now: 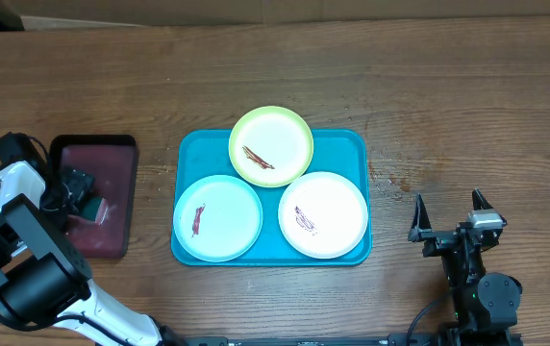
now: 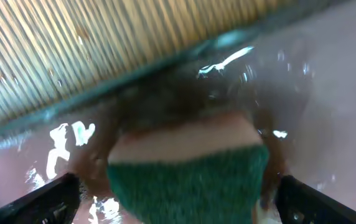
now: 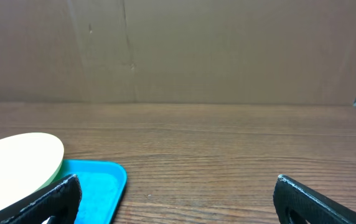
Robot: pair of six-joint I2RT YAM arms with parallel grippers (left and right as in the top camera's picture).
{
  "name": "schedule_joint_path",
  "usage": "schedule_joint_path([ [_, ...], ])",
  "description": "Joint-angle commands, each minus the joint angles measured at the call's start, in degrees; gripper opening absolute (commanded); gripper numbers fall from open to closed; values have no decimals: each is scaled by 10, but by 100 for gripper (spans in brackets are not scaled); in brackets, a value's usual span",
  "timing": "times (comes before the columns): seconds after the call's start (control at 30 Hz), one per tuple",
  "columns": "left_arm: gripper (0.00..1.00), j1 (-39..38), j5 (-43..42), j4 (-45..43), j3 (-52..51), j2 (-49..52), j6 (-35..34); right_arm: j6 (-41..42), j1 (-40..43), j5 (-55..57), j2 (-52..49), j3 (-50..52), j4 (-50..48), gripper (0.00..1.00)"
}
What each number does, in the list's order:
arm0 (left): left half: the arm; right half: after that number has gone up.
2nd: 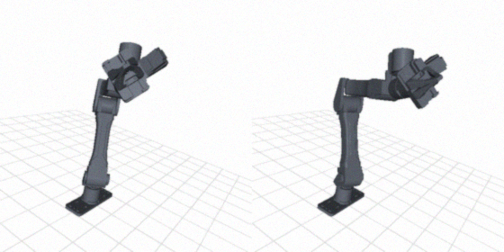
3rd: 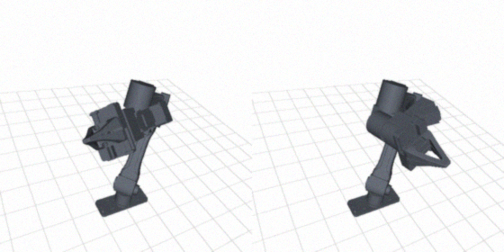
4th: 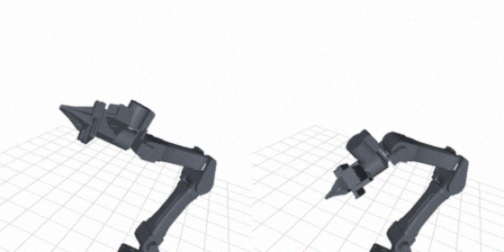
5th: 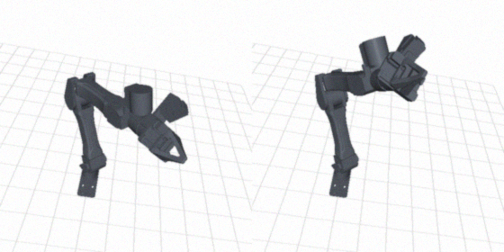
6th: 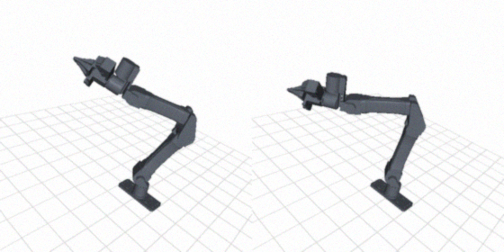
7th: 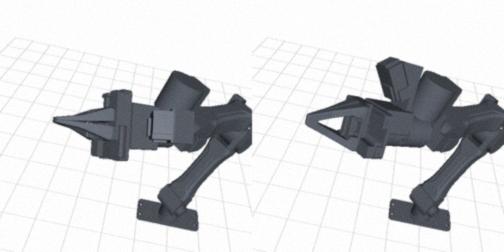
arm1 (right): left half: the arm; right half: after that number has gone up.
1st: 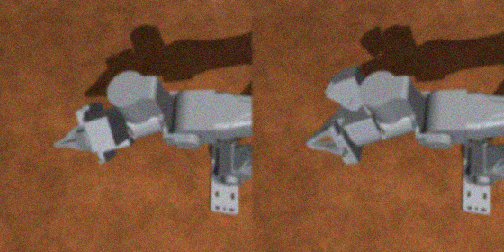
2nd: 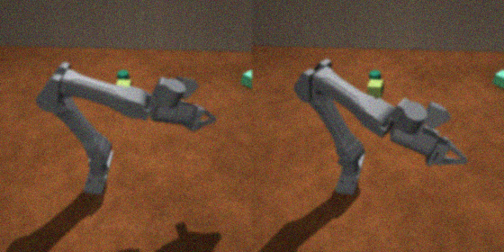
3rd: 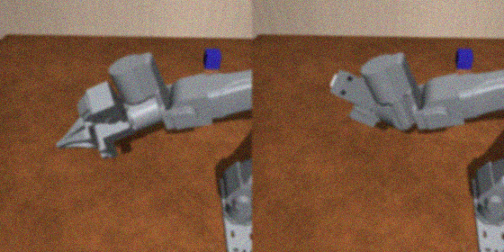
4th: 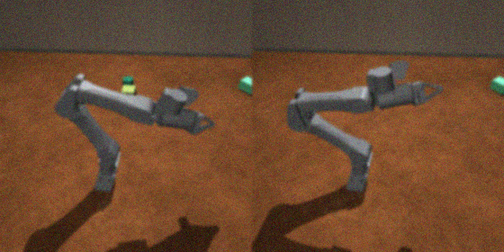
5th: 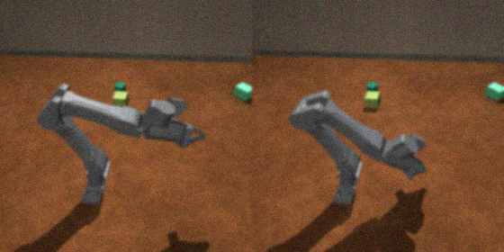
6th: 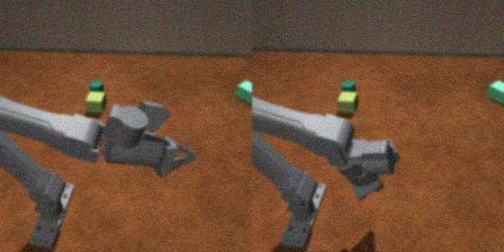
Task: Clean dirty plates on tray and stack at the side
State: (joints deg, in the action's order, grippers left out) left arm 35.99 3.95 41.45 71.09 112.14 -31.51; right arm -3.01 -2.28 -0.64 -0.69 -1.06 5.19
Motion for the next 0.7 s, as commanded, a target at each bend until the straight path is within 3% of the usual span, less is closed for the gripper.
schedule_joint_path([
  [0.0, 84, -4, -85, 20, -21, 26, -4, 0, 1, 2, 4, 6, -3, 100],
  [0.07, 58, -4, -84, 22, -21, 26, -4, 0, 1, 2, 4, 6, -3, 100],
  [0.1, 40, -4, -80, 22, -21, 26, -4, 0, 1, 2, 4, 6, -3, 100],
  [0.2, 5, -4, -80, 21, -21, 26, -4, 0, 1, 2, 4, 6, -3, 100],
  [0.33, 4, -4, -80, 20, -21, 26, -4, 0, 1, 2, 4, 6, -3, 100],
  [0.37, 17, -4, -80, 20, -21, 26, -4, 0, 1, 2, 4, 6, -3, 100],
  [0.4, 73, -4, -80, 21, -21, 26, -4, 0, 1, 2, 4, 6, -3, 100],
  [0.43, 100, -4, -80, 22, -21, 26, -4, 0, 1, 2, 4, 6, -3, 100],
  [0.67, 100, -4, -126, 54, -21, 26, -3, 0, 1, 2, 4, 6, -3, 100],
])
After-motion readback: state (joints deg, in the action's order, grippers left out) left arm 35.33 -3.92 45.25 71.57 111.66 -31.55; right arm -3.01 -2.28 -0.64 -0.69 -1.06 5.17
